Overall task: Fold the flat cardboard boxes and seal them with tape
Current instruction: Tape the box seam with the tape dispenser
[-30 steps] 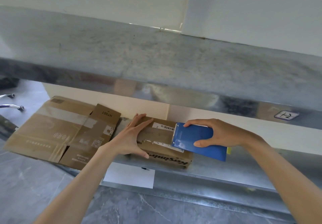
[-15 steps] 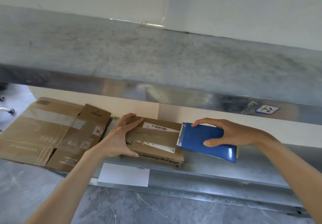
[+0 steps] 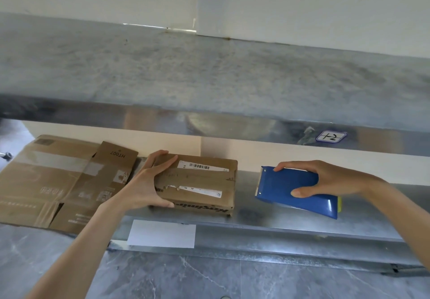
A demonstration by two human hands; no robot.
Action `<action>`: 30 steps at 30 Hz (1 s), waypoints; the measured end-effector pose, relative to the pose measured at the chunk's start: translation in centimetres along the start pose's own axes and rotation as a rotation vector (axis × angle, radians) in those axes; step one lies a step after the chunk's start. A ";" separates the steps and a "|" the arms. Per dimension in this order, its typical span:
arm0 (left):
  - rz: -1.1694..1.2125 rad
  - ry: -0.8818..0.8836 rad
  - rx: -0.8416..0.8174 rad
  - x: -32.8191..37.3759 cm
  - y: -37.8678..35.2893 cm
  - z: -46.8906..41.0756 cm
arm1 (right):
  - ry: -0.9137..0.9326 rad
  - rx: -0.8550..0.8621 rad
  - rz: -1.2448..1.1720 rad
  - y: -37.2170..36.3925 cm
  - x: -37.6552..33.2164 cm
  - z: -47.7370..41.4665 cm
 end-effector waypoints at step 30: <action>0.080 -0.017 0.010 1.6 -0.5 1.4 | -0.217 0.356 0.544 -8.7 -2.4 -6.5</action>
Point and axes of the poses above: each hand's wrist, its own z-axis away from the middle knuckle, its own y-axis out of the back of the hand, x = y × z, the point moved 6 cm from there along -z, towards the middle knuckle, and after that the axes turned 9 degrees about x, right-handed, at the moved point
